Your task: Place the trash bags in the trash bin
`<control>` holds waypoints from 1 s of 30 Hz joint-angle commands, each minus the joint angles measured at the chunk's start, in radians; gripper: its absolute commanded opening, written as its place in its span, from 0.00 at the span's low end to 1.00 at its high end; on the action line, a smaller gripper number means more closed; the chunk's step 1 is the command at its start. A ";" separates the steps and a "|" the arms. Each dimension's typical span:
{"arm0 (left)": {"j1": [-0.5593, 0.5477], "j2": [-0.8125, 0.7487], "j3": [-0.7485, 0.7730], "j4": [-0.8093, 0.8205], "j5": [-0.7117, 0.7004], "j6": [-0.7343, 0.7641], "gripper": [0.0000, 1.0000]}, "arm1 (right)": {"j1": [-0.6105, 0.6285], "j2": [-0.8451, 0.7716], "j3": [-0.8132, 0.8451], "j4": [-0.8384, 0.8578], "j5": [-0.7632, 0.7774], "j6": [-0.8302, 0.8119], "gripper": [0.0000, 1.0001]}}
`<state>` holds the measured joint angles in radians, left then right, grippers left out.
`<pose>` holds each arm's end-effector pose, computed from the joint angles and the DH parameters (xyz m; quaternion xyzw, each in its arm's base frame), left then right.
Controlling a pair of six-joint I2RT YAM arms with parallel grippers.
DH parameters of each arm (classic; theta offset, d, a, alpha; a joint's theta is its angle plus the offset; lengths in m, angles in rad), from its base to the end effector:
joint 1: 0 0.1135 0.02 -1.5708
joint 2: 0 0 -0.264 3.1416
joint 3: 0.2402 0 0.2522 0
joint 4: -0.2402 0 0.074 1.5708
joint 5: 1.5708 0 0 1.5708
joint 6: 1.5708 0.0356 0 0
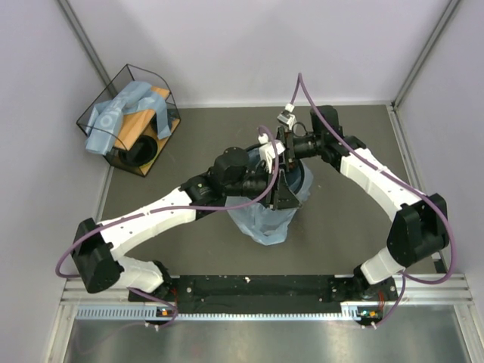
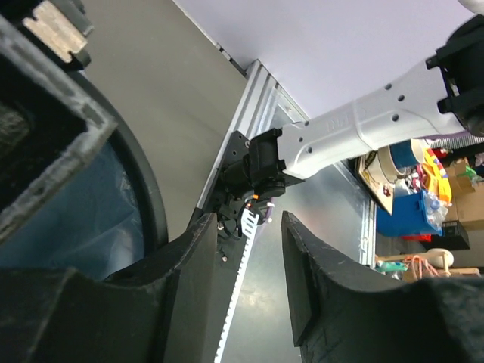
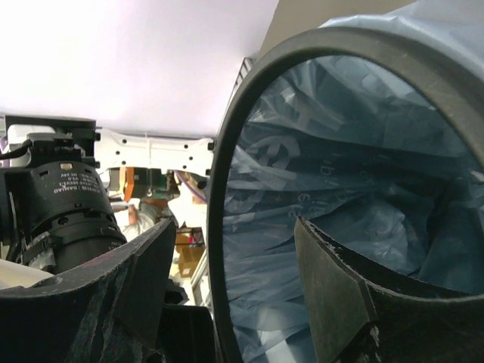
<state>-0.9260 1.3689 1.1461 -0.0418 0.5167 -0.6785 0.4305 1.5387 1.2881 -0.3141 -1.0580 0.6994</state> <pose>0.1786 -0.2667 0.3491 0.2488 0.7428 -0.5634 0.2625 0.2969 0.1705 0.3258 -0.1397 0.7822 0.5963 0.1148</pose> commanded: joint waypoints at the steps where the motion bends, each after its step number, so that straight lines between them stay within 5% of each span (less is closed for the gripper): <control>1: 0.013 -0.060 0.001 0.097 0.049 0.061 0.46 | 0.037 -0.037 0.034 0.021 -0.054 0.006 0.66; 8: 0.090 -0.171 0.057 0.088 0.204 0.088 0.46 | 0.042 -0.086 0.080 0.021 -0.077 0.002 0.68; 15: 0.413 -0.186 0.060 0.109 0.276 -0.016 0.40 | -0.022 -0.190 0.073 0.004 -0.125 0.014 0.69; 23: 0.458 -0.013 0.145 -0.032 0.253 0.071 0.36 | -0.038 -0.235 -0.055 -0.059 -0.143 -0.024 0.68; 30: 0.509 0.051 -0.049 0.083 0.305 -0.090 0.33 | -0.052 -0.169 -0.127 -0.059 -0.134 -0.078 0.68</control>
<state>-0.4385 1.4143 1.1950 -0.0376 0.7723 -0.6815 0.3897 1.3380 1.1778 -0.3691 -1.1828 0.6731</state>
